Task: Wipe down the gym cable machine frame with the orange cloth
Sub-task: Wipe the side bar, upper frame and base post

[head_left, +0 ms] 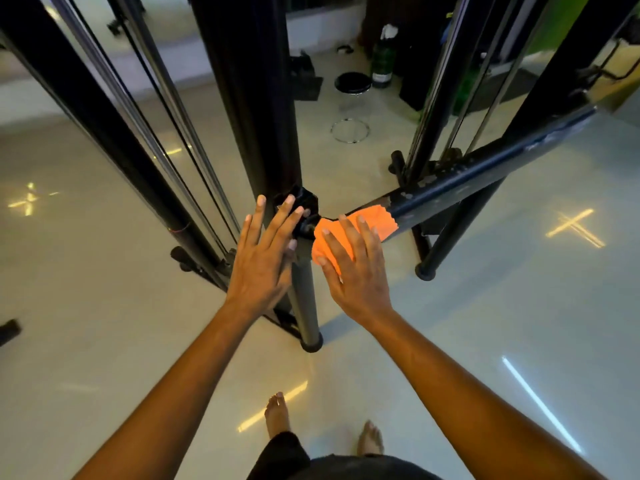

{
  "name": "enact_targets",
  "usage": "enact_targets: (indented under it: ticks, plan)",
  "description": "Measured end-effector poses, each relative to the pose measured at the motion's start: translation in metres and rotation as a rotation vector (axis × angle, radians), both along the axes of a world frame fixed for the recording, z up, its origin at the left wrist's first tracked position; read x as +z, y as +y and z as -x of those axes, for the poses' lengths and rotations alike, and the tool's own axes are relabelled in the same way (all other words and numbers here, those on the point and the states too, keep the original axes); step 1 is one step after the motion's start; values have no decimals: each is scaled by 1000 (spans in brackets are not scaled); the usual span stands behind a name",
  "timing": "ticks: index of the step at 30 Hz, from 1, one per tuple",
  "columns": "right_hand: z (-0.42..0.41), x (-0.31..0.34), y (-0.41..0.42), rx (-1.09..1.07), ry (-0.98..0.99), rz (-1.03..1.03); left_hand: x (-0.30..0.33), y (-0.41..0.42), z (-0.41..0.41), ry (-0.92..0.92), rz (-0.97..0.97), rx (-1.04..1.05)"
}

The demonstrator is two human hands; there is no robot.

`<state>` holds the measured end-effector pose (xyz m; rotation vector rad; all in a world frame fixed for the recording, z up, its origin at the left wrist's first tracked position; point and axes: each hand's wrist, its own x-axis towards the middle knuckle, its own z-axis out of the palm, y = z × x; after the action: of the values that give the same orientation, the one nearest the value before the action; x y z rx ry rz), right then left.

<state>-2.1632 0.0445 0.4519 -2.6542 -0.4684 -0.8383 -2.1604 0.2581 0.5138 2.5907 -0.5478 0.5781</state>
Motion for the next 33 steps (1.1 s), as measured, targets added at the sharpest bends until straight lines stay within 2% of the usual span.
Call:
enact_targets:
  ticks: [4,6,11,14,16,19,21,23,26,28,30,33]
  plan:
    - [-12,17,51,-160,-33,-259,4,-3,4,5,18,32]
    - [-14,14,59,-198,-59,-315,6,-5,4,1,19,33]
    - [-25,-17,4,-25,-255,22,4,-3,3,7,-6,30]
    - [-31,-19,-6,44,-256,54,4,4,0,19,-39,5]
    - [-27,-19,12,-8,-217,-62,4,11,-2,7,-68,-20]
    - [-15,-14,71,-250,-118,-403,1,16,-5,-16,-100,-33]
    - [-12,-8,97,-340,-69,-547,-2,15,-6,-56,-146,-14]
    - [-13,-15,88,-324,-101,-443,-5,17,-9,-110,-223,2]
    - [-19,-33,21,-108,-217,15,-7,23,-19,-160,-305,0]
    - [-23,-30,-12,-6,-182,165,-5,26,-29,-183,-327,-25]
    - [-19,-23,1,-37,-124,25,-4,31,-38,-200,-330,-83]
    - [-12,-15,84,-307,-51,-496,-7,35,-47,-209,-328,-146]
